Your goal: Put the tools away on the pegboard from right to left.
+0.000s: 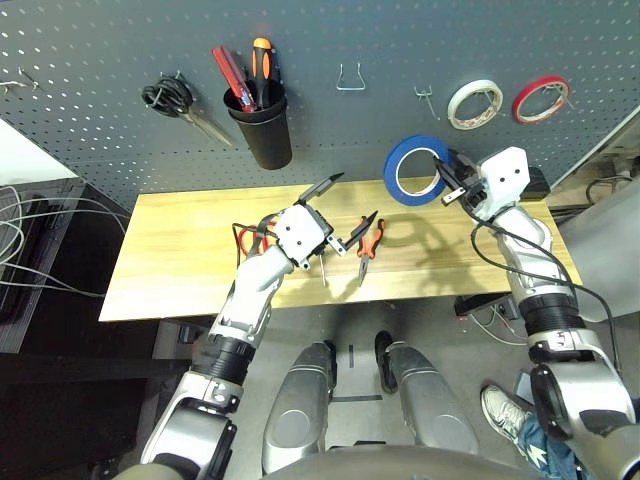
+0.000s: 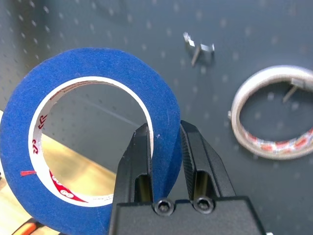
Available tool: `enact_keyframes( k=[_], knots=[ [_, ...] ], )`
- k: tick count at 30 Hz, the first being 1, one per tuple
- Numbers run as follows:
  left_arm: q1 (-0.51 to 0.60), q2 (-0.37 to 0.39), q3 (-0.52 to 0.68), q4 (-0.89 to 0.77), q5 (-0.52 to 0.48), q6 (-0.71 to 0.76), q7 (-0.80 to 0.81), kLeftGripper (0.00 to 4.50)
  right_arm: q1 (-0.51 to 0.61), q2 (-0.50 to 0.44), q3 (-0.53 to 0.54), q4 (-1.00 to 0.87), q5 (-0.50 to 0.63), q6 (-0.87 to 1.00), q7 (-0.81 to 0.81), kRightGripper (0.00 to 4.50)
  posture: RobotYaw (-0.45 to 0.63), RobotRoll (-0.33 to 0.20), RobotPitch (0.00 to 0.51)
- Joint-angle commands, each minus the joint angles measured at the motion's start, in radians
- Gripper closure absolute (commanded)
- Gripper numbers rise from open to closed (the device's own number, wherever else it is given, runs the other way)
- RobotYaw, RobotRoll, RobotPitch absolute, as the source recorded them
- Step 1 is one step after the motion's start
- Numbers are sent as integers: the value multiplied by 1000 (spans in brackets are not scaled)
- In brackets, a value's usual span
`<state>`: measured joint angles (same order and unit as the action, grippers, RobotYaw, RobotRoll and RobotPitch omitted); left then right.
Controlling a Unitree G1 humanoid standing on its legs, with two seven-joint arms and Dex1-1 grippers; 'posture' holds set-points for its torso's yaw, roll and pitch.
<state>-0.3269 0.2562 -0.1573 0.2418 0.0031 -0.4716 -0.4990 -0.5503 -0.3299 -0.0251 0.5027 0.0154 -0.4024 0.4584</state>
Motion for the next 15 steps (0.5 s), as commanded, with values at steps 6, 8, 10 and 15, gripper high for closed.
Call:
enact_keyframes(
  k=[6,8,10,15],
  knots=[
    [3,4,3,49,8,-16,7,0,4,-31,-9,-21,-60,-150,-89,3773,51,0,207],
    [1,4,3,53,8,-18,8,0,0,-37,-19,-21,-68,-170,-124,3773,51,0,207],
    [0,5,3,56,8,-20,7,0,-4,-42,-27,-22,-74,-183,-154,3773,50,0,206],
    [-4,5,4,63,8,-23,7,0,-27,-47,-57,12,-73,-163,-231,3773,50,0,204]
  ],
)
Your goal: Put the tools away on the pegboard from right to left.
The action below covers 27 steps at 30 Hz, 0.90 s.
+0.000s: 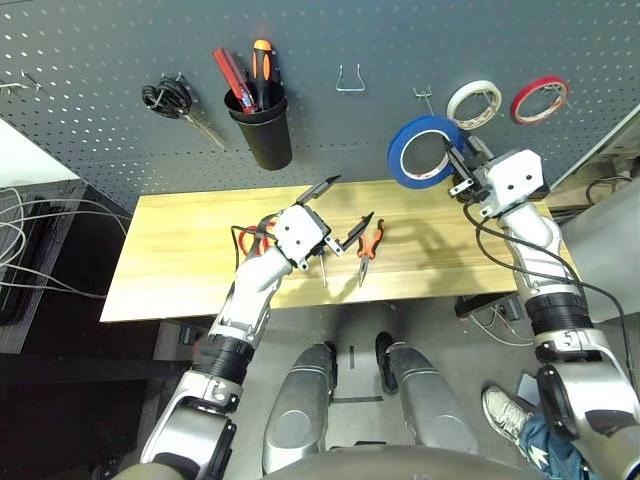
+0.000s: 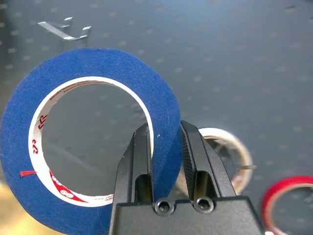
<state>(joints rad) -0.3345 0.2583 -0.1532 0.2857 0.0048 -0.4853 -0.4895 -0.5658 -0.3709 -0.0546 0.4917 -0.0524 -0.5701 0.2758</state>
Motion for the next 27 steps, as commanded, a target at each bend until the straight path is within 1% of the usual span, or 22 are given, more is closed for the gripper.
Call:
enact_keyframes(
  k=[1,5,10,18,20,24,25,26,27],
  knots=[
    [1,3,0,22,6,-10,-3,0,-24,-8,-37,32,-12,11,-75,3773,49,0,203],
    [-8,1,0,32,6,-10,-2,0,-73,-12,-38,85,-50,48,-160,3773,47,0,201],
    [-14,-5,-2,40,6,-8,0,0,-147,17,1,200,-95,81,-216,3773,48,0,201],
    [-20,-14,-5,42,11,1,5,0,-268,67,20,411,-111,85,-266,3773,65,0,206],
    [-20,-15,-5,40,11,3,5,0,-282,74,17,441,-103,82,-261,3055,68,0,208],
    [-12,-12,-3,33,10,4,5,0,-289,73,14,467,-98,64,-256,1825,68,0,207],
    [-9,-10,-2,33,8,3,4,0,-291,71,13,473,-96,58,-253,2223,67,0,206],
    [-7,-9,-2,33,8,3,3,0,-293,70,12,479,-95,55,-250,2353,67,0,206],
    [-6,-8,-2,35,7,2,3,0,-296,71,11,484,-91,54,-243,2591,66,0,205]
  ],
)
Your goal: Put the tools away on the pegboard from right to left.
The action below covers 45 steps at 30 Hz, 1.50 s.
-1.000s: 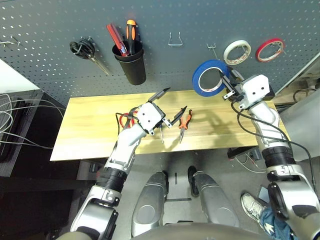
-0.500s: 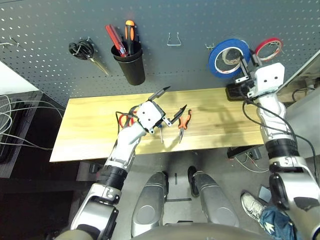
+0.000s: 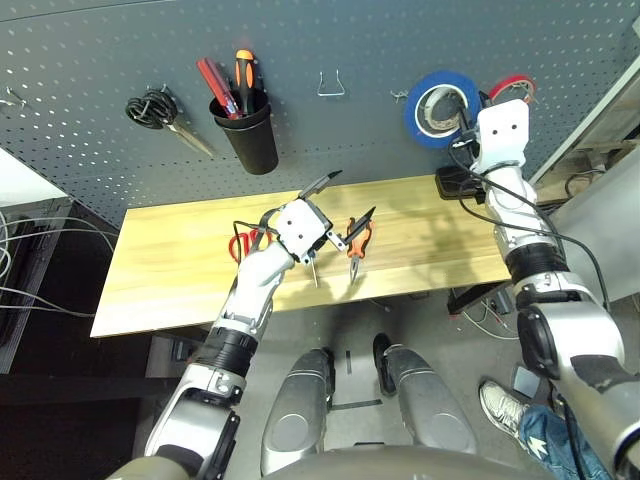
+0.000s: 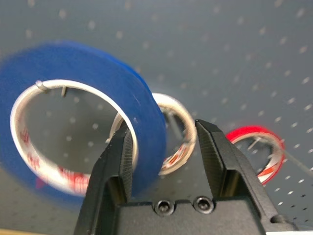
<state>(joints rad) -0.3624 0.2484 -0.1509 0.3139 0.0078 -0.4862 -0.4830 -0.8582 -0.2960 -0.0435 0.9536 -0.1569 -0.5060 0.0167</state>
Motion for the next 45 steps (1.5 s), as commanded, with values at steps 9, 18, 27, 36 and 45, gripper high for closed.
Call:
enact_keyframes(
  k=[9,18,27,36,45],
  knots=[
    [10,-3,-5,21,6,1,-1,0,-6,19,-1,32,44,-11,56,1230,68,0,202],
    [15,1,-5,20,6,1,-2,0,66,21,0,-13,61,-5,93,19,68,0,205],
    [19,0,-5,30,6,1,-1,0,200,28,-24,-122,127,113,157,19,61,0,210],
    [19,-6,-3,37,19,45,19,0,203,89,-89,-119,272,458,235,19,60,0,223],
    [28,5,-7,17,42,207,46,0,97,129,-73,-4,268,605,256,19,76,0,238]
  ],
)
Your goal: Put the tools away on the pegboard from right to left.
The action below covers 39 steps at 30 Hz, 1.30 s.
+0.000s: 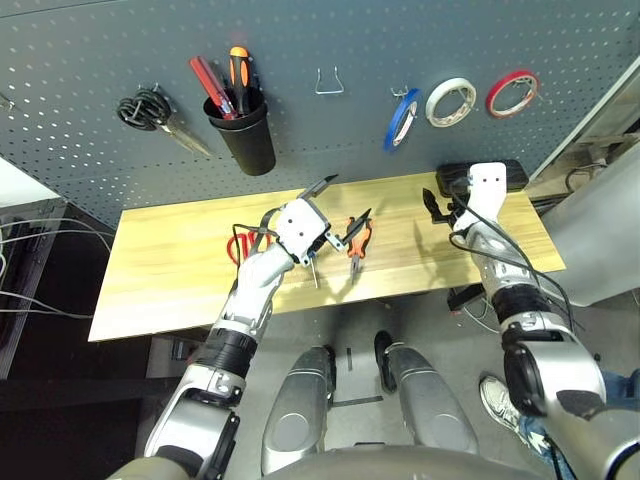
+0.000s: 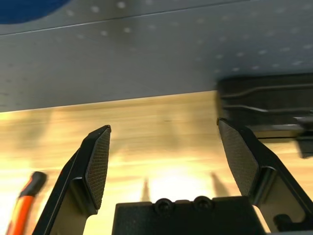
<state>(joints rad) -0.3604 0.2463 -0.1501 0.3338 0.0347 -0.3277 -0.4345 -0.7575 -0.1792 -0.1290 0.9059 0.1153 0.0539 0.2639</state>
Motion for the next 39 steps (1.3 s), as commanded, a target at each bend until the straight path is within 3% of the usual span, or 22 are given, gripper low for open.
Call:
enact_keyframes(
  k=[1,21,33,39],
  knots=[
    [29,10,-9,-9,19,65,-3,0,-10,14,13,50,-5,58,11,19,84,0,248],
    [87,53,-3,-118,44,471,1,0,-115,110,53,179,-34,217,1,19,180,0,334],
    [148,60,5,-207,45,542,15,0,-167,140,55,275,-65,231,-60,19,238,0,383],
    [165,62,4,-226,44,552,13,0,-184,144,51,279,-67,299,-124,19,237,0,380]
  ],
)
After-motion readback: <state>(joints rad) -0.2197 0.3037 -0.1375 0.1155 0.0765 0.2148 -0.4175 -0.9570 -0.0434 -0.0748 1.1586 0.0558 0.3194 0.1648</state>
